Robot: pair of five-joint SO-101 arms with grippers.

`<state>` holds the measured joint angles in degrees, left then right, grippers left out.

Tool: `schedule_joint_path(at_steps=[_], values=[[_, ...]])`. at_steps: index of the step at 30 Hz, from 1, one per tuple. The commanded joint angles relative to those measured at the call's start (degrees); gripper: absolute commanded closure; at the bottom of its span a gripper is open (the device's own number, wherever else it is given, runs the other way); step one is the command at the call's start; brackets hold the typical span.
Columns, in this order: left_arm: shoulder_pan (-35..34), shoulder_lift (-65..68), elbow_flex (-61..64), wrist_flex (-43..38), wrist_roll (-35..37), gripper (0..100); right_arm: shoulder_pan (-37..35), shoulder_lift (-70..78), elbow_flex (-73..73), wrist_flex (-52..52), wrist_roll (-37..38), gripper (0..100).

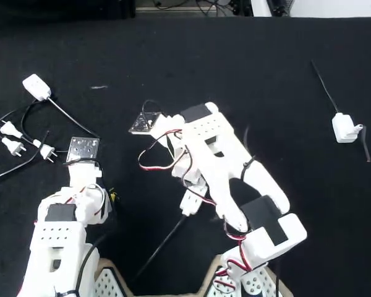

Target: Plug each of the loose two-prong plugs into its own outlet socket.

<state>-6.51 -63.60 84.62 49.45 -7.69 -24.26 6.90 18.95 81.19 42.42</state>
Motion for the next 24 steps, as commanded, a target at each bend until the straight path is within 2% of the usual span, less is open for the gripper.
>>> schedule_joint_path(at_steps=[1, 3, 12, 18, 24], values=[[0.57, -0.7, -0.22, -0.79, -0.44, 80, 1.49, -1.89, -0.13, 1.32, -0.18, 89.0], [0.57, -0.7, -0.22, -0.79, -0.44, 80, 1.67, -2.07, -0.13, 1.41, -0.18, 91.7], [0.75, -0.7, -0.22, -0.79, -0.44, 80, 1.85, -12.88, 3.56, -0.97, -0.26, 91.5], [0.66, -0.7, -0.22, -0.79, -0.44, 80, 7.74, -18.15, 5.58, 2.11, 0.35, 81.1], [0.75, -0.7, -0.22, -0.79, -0.44, 80, 10.29, -18.51, 14.29, 0.7, 5.45, 85.0]])
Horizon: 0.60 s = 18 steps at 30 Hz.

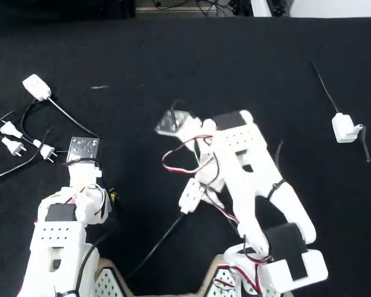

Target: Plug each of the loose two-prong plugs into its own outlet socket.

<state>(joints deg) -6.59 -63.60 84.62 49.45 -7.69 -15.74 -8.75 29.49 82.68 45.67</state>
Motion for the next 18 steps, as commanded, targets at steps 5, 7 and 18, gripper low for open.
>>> schedule_joint_path(at_steps=[5, 7, 18], values=[[0.84, -0.7, -0.22, -0.79, -0.44, 80, 0.62, -2.77, 9.1, -6.07, -0.44, 85.0], [0.84, -0.7, -0.22, -0.79, -0.44, 80, 0.62, -2.77, 10.33, -6.33, -0.88, 85.0], [0.92, -0.7, -0.22, -0.88, -0.44, 80, 8.0, -2.86, 16.92, -15.74, -1.05, 82.6]])
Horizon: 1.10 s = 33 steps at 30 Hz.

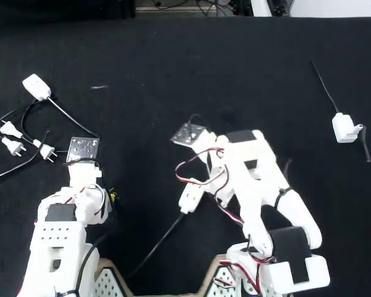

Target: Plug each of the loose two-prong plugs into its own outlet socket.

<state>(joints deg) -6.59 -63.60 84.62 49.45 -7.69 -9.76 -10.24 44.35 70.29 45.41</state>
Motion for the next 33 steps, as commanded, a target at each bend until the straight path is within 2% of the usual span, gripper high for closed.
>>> schedule_joint_path(at_steps=[1, 8, 13, 17, 20, 22, 28, 31, 33], values=[[0.92, -0.7, -0.22, -0.97, -0.44, 80, 2.02, -1.36, 2.59, -3.69, -1.41, 82.6], [0.92, -0.7, -0.22, -0.88, -0.44, 80, -0.09, -1.19, 3.65, -4.57, -4.84, 82.6], [0.92, -0.7, -0.22, -0.88, -0.44, 80, -4.92, -0.75, 8.48, -11.43, -6.95, 83.2], [0.75, -0.7, -0.22, -0.88, -0.44, 80, -3.78, -1.27, 9.98, -12.13, -6.51, 88.2], [0.84, -0.7, -0.22, -0.88, -0.44, 80, -1.41, -1.36, 9.45, -12.13, -6.33, 98.0], [0.84, -0.7, -0.22, -0.88, -0.44, 80, 0.35, -2.07, 8.22, -10.81, -6.07, 98.2], [0.84, -0.7, -0.22, -0.88, -0.44, 80, 3.69, -14.55, 1.98, -1.32, -3.08, 98.8], [0.84, -0.7, -0.22, -1.14, -0.44, 80, 0.53, -22.02, 0.31, -0.53, -3.34, 98.8], [0.84, -0.7, -0.31, -1.14, -0.44, 80, -3.43, -25.1, 0.13, -1.49, -6.15, 98.7]])
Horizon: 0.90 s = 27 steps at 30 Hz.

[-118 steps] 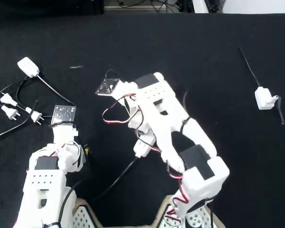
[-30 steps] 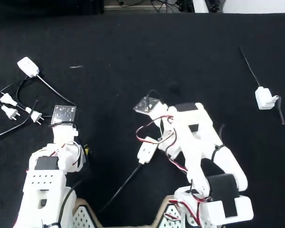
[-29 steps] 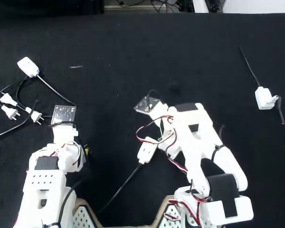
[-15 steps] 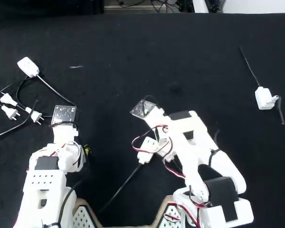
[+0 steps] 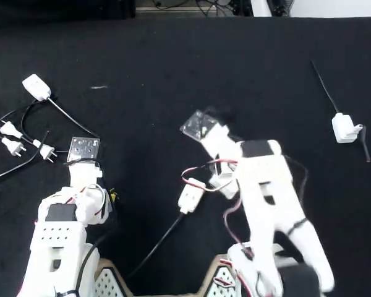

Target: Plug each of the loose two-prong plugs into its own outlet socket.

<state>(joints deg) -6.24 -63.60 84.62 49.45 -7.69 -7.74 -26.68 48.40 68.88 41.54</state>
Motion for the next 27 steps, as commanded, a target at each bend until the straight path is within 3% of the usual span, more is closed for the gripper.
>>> schedule_joint_path(at_steps=[1, 6, 14, 19, 27], values=[[0.13, -0.7, -0.66, -0.97, -0.44, 80, -7.56, -9.45, -3.91, -1.14, -4.4, 98.5], [0.04, -0.7, -4.79, -0.79, -0.44, 80, -16.0, -9.98, -3.56, -9.85, -13.36, 98.7], [0.31, -0.7, -17.45, -0.79, 1.67, 80, -29.45, -9.98, 6.02, -33.14, -24.0, 98.7], [0.31, -0.7, -18.95, -1.05, 12.48, 80, -30.95, -9.98, 12.09, -42.02, -26.46, 98.8], [3.3, -0.79, -19.3, -1.23, 13.8, 80, -30.95, -9.98, 12.88, -43.25, -26.73, 98.8]])
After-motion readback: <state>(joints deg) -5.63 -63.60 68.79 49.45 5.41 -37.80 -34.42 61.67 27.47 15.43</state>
